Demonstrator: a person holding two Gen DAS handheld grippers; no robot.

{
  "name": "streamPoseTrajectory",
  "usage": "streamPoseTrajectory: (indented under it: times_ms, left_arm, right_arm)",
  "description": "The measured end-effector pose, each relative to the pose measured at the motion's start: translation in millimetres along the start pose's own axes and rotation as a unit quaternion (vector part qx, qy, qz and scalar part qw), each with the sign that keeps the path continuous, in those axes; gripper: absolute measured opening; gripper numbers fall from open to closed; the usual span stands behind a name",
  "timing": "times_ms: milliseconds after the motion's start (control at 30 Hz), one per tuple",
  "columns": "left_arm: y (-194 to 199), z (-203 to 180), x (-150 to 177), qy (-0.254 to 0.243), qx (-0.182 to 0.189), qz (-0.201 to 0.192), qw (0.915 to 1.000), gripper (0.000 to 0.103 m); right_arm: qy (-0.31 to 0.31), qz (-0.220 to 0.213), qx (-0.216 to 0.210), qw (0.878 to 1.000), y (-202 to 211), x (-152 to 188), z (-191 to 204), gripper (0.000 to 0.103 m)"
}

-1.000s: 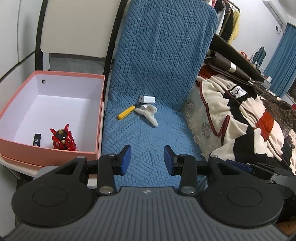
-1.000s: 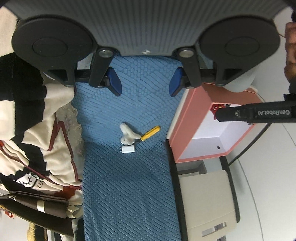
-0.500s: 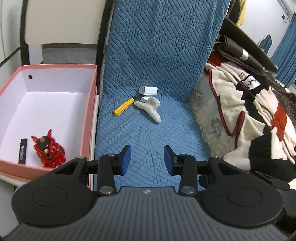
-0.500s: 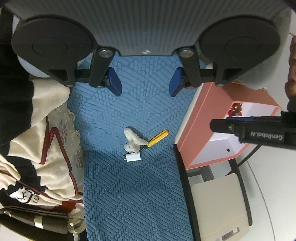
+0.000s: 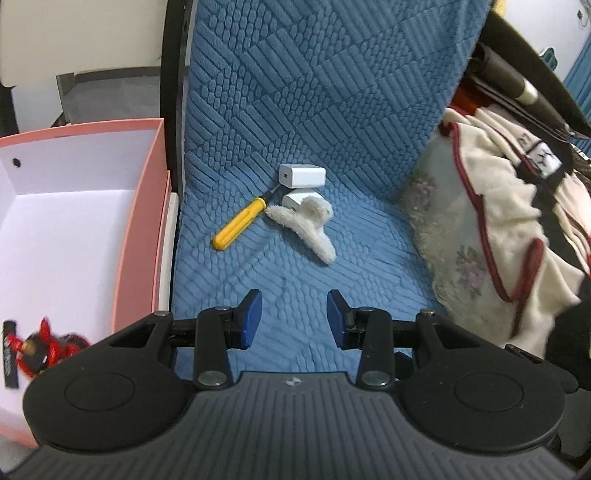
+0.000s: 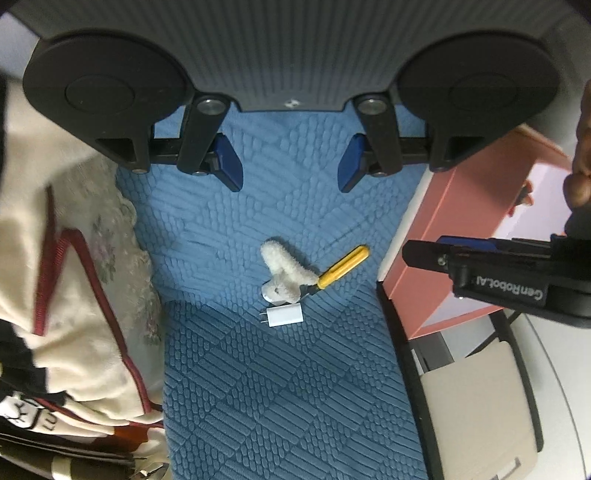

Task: Organize rigid objects
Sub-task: 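Move both tools back toward the yellow screwdriver and white hair clip, then grasp the yellow screwdriver handle with the left tool while the right tool grasps the white hair clip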

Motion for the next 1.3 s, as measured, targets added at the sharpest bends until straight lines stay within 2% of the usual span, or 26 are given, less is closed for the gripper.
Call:
streamPoseTrajectory:
  times_ms: [100, 133, 500, 667, 933, 1067, 1167, 1300]
  left_arm:
    - [-20.8, 12.2, -14.3, 0.005, 0.000, -0.004, 1.0000, 0.044]
    - [-28.4, 17.1, -20.8, 0.003, -0.002, -0.018, 0.9998, 0.044]
    - [-107.5, 57.5, -70.5, -0.002, -0.017, 0.003, 0.9999, 0.044]
    - [-134.7, 68.7, -78.0, -0.012, -0.032, 0.029, 0.9990, 0.044]
    - [-155.9, 85.6, -81.3, -0.020, -0.064, 0.039, 0.9970, 0.044]
    - [-165.2, 94.0, -79.6, -0.015, -0.076, 0.047, 0.9959, 0.043]
    - [-169.9, 97.0, -77.1, -0.016, -0.086, 0.046, 0.9951, 0.041]
    - [-171.8, 96.3, -74.8, -0.029, -0.095, 0.042, 0.9942, 0.037]
  right_arm:
    - [0.014, -0.001, -0.004, 1.000, -24.7, -10.3, 5.1, 0.060]
    - [0.020, -0.002, -0.005, 1.000, -31.8, -13.0, 6.6, 0.060]
    - [0.054, 0.014, -0.009, 0.998, -115.1, -48.5, 12.3, 0.060]
    - [0.086, 0.020, 0.005, 0.996, -144.0, -54.6, 23.1, 0.060]
    - [0.117, 0.020, 0.011, 0.993, -165.9, -62.8, 38.6, 0.059]
    - [0.132, 0.022, 0.014, 0.991, -174.4, -65.7, 43.6, 0.048]
    - [0.168, 0.016, 0.039, 0.985, -175.8, -65.8, 46.0, 0.033]
    - [0.145, 0.036, 0.016, 0.989, -176.0, -67.4, 40.6, 0.022]
Point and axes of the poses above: each gripper's, at about its wrist camera, not at the fingertips, and y roughly against the way its jaws point, z to its left, x to its underside, the point moved 4 cm from there along -y, roughly the way its jaws point, and after that the axes turned 11 degrees about x, right-handed, at the moved point
